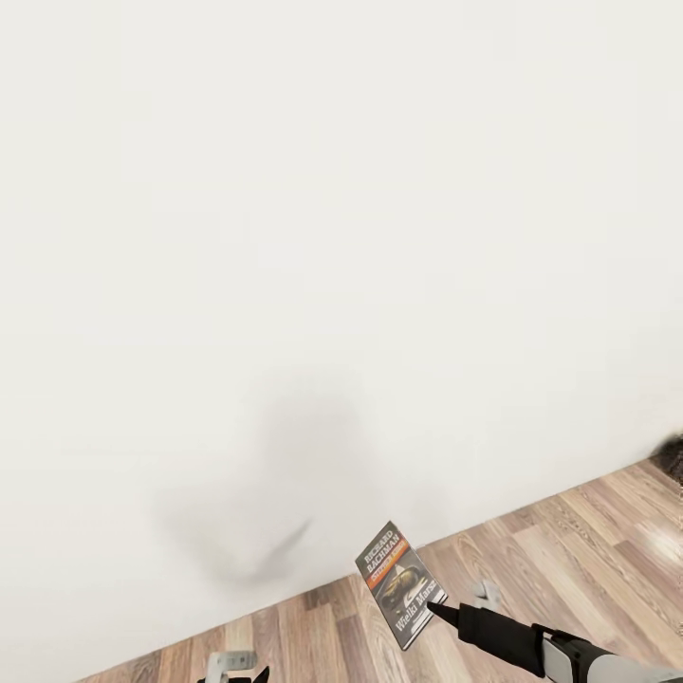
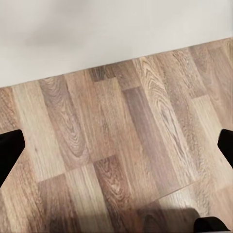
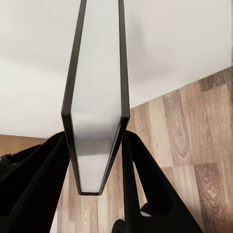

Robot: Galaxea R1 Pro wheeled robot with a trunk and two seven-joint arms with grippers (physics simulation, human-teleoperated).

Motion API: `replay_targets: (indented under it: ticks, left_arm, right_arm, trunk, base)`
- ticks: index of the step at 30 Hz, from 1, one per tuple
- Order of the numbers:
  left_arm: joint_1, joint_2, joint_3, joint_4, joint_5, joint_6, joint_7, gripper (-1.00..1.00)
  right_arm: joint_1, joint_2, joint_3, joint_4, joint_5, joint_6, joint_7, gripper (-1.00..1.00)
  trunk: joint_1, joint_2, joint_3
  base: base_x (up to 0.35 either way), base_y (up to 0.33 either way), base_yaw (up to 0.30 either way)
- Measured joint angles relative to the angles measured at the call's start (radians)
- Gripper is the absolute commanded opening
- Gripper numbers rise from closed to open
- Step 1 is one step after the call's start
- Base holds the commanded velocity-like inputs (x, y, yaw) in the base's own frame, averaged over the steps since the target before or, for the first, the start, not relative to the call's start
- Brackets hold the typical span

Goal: In the bedroom, move the book from the bed onto either nightstand, and place the two sandals side by side next to the bed.

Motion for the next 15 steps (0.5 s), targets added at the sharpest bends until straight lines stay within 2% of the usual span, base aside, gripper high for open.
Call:
replay_targets:
  ticks: [8, 15]
  left_arm:
    - [0.000, 0.000, 0.000, 0.000, 0.000, 0.000, 0.000, 1.00]
    - [0.000, 0.000, 0.000, 0.000, 0.000, 0.000, 0.000, 1.00]
  right_arm:
    - [0.000, 0.000, 0.000, -0.001, 0.000, 0.000, 0.000, -1.00]
    - [0.000, 0.000, 0.000, -0.001, 0.000, 0.000, 0.000, -1.00]
  trunk:
    - [0.000, 0.000, -0.005]
    - [0.000, 0.000, -0.009]
  base:
    - [0.000, 0.000, -0.137]
    - [0.000, 0.000, -0.204]
